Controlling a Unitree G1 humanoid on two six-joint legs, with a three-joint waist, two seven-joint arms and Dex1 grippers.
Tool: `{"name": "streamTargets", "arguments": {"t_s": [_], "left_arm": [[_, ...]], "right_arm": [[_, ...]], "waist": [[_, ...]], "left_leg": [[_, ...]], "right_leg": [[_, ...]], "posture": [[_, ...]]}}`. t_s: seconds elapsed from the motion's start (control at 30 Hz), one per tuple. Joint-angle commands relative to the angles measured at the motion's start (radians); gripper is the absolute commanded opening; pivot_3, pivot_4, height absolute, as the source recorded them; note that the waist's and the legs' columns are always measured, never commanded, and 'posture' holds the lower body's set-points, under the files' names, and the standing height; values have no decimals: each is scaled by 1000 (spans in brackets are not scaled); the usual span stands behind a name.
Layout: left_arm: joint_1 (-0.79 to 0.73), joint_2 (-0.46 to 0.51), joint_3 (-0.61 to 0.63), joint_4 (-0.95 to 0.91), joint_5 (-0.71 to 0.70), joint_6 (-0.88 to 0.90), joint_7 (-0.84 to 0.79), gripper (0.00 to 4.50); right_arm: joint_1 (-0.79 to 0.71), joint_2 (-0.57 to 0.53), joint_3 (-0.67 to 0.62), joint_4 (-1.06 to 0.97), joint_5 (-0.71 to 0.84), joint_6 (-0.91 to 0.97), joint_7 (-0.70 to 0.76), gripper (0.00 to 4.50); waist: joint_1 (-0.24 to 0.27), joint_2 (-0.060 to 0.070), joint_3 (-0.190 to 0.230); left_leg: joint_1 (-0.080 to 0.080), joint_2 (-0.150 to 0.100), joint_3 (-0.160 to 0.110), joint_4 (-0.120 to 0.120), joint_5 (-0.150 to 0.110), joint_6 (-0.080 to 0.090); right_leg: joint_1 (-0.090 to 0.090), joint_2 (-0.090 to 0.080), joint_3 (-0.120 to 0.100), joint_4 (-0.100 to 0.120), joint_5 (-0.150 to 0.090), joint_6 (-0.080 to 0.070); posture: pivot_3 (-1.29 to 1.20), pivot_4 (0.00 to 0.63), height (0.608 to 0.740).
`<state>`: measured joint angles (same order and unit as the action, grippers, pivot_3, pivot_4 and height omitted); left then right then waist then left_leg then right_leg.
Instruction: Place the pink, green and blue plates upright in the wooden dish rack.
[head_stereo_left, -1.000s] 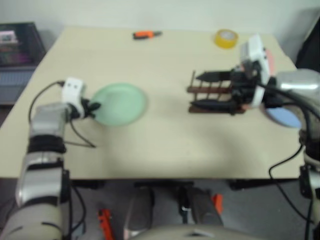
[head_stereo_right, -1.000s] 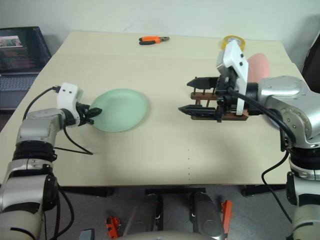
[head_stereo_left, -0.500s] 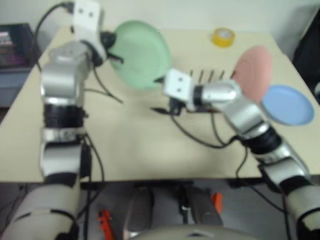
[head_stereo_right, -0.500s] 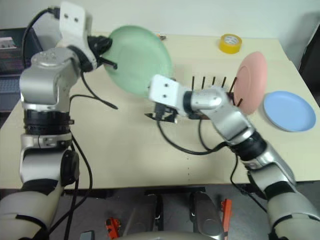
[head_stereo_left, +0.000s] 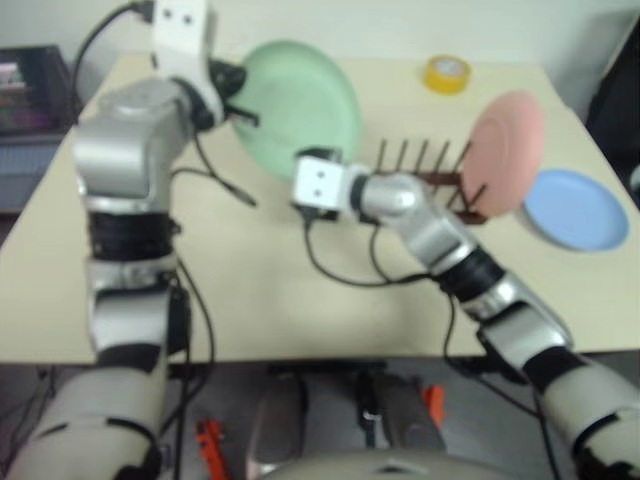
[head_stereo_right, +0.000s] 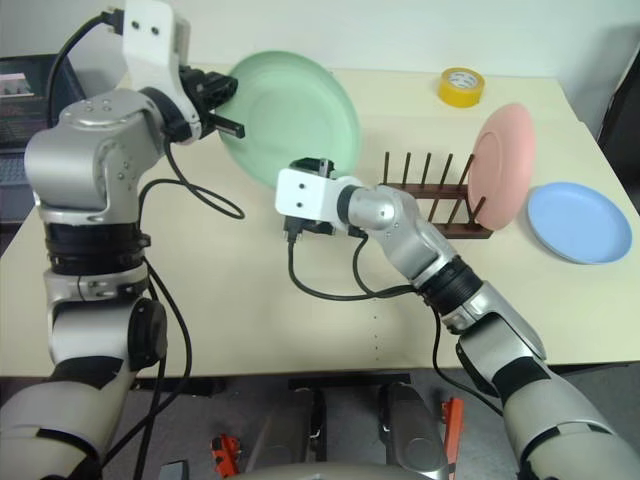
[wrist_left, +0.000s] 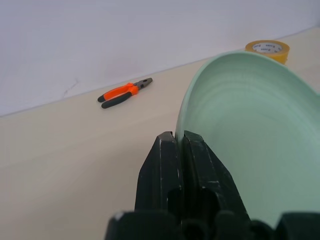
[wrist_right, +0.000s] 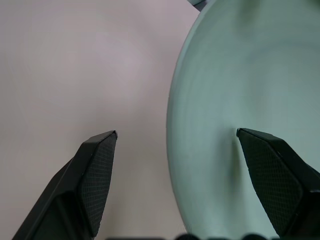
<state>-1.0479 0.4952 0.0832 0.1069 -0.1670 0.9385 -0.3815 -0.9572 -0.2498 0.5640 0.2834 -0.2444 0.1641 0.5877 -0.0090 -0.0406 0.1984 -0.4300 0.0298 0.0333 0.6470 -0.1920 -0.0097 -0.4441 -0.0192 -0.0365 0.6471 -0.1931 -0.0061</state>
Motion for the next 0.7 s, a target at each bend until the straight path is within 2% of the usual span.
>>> {"name": "streamTargets", "arguments": {"t_s": [0.03, 0.1, 0.23, 0.4, 0.6, 0.7], "left_arm": [[-9, 11, 21, -63, -11, 7, 8, 0], [-10, 13, 20, -59, -13, 7, 8, 0], [-16, 11, 13, -56, -16, 7, 5, 0], [-9, 26, 2, -48, -2, -7, 14, 0], [-8, 44, 2, -28, 12, -10, 11, 0], [-16, 37, 23, -43, -12, 3, 5, 709]], "right_arm": [[-11, 19, -40, 4, -19, -31, -20, 3737], [-19, 27, -50, 20, -28, -42, -29, 3202], [-27, 33, -60, 42, -49, -64, -40, 1694], [-22, 34, -70, 42, -67, -76, -36, 112], [-15, 32, -78, 34, -75, -88, -29, 31], [-15, 35, -82, 39, -75, -99, -29, 0]], "waist": [[0, 0, 0], [-1, 0, 0], [0, 0, 0], [0, 0, 0], [0, 0, 0], [0, 0, 0]], "left_leg": [[0, 0, 0, 0, 0, 0], [0, 0, 0, 0, 0, 0], [0, 0, 0, 0, 0, 0], [0, 0, 0, 0, 0, 0], [0, 0, 0, 0, 0, 0], [0, 0, 0, 0, 0, 0]], "right_leg": [[0, 0, 0, 0, 0, 0], [0, 0, 0, 0, 0, 0], [0, 0, 0, 0, 0, 0], [0, 0, 0, 0, 0, 0], [0, 0, 0, 0, 0, 0], [0, 0, 0, 0, 0, 0]], "posture": [[0, 150, 740], [0, 150, 740], [0, 150, 740], [0, 150, 740], [0, 150, 740], [0, 150, 740]]}}
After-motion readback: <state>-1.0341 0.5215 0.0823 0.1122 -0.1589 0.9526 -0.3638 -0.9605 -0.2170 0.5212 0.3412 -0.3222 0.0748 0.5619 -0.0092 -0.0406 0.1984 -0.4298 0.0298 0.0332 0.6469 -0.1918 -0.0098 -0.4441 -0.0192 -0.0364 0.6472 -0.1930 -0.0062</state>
